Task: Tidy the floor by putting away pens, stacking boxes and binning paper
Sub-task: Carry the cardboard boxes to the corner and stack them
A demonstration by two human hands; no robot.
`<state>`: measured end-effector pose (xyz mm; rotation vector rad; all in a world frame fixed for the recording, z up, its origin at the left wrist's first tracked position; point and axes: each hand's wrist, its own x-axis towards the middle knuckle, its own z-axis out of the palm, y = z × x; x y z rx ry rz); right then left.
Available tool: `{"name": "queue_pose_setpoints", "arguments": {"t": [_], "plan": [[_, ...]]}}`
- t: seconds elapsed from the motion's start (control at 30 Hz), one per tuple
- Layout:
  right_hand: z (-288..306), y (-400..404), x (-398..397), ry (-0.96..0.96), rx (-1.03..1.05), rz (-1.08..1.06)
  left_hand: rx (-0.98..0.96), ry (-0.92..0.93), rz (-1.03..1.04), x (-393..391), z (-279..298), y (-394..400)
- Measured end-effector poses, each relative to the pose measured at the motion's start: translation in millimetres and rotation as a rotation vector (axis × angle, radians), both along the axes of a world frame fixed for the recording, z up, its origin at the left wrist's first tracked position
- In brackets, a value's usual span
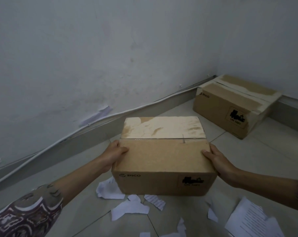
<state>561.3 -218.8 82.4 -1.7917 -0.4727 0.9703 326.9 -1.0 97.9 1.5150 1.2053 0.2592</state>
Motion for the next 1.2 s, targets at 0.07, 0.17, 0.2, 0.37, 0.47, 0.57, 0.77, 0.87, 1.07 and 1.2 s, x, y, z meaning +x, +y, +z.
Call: {"name": "queue_pose_setpoints", "arguments": {"t": [0.07,0.17,0.2,0.37,0.47,0.57,0.77,0.87,1.07,1.2], "plan": [[3,1,2,0.007,0.024,-0.023,0.01,-0.026,-0.014,5,2,5],[10,-1,12,0.008,0.047,-0.076,0.032,-0.109,-0.041,22,15,7],[14,-2,17,0.0,0.055,-0.089,0.043,-0.129,-0.049,28,20,9],[47,-3,53,-0.075,0.134,-0.17,0.086,-0.216,-0.118,76,56,23],[72,-5,83,-0.131,0.174,-0.218,0.111,-0.268,-0.159,111,81,27],[100,-12,117,-0.184,0.198,-0.301,0.186,-0.332,-0.195,156,106,26],[128,-32,177,-0.159,0.25,-0.435,0.174,-0.493,-0.24,240,138,18],[128,-41,203,-0.151,0.253,-0.507,0.131,-0.505,-0.307,279,138,12],[129,-38,242,-0.119,0.238,-0.607,0.043,-0.538,-0.473,318,115,18],[133,-33,260,-0.193,0.255,-0.742,0.042,-0.603,-0.654,323,92,28]]}}
